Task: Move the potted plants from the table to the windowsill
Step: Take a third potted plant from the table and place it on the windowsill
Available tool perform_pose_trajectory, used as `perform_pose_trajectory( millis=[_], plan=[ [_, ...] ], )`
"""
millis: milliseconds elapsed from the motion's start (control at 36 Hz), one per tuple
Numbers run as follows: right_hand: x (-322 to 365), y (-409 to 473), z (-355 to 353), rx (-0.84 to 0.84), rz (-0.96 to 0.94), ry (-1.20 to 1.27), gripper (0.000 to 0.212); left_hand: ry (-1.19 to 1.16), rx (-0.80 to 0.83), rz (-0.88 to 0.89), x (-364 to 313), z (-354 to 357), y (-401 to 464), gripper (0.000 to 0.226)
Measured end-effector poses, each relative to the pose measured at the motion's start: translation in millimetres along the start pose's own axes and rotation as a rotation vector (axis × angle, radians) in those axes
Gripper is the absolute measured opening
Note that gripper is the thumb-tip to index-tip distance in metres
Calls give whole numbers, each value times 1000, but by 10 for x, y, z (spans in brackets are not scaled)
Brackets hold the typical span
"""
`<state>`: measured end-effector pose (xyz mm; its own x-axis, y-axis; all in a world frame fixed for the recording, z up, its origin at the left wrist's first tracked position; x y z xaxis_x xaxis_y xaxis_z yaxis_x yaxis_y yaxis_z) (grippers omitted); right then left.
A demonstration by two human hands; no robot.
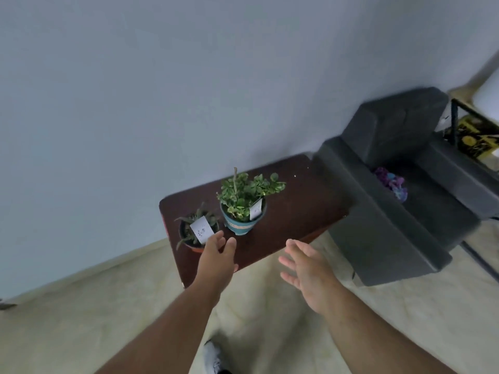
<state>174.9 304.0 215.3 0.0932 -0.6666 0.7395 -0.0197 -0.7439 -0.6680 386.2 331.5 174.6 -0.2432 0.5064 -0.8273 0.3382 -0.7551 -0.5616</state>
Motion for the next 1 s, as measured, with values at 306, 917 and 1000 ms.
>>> perform_pose_trajectory(
  millis=[306,917,1000],
  plan=[
    [115,1280,173,80,115,17,54,-34,-99,-114,289,365,884,61],
    [1,2820,533,280,86,-161,21,-187,-236,-115,686,777,1869,31],
    [9,2843,516,283,70,-173,22,-218,-264,-113,692,783,1864,32]
  ],
)
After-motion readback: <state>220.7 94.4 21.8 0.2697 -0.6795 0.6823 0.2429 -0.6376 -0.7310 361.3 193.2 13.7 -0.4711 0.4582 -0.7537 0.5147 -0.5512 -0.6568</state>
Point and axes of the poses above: each hand's wrist, its own y-axis towards the middle knuckle, its own z-axis out of the palm, x = y × z, the point moved 7 cm from there along y, towards the middle knuckle, and after that the axes turned 1 degree about x, right-handed, at the moved point
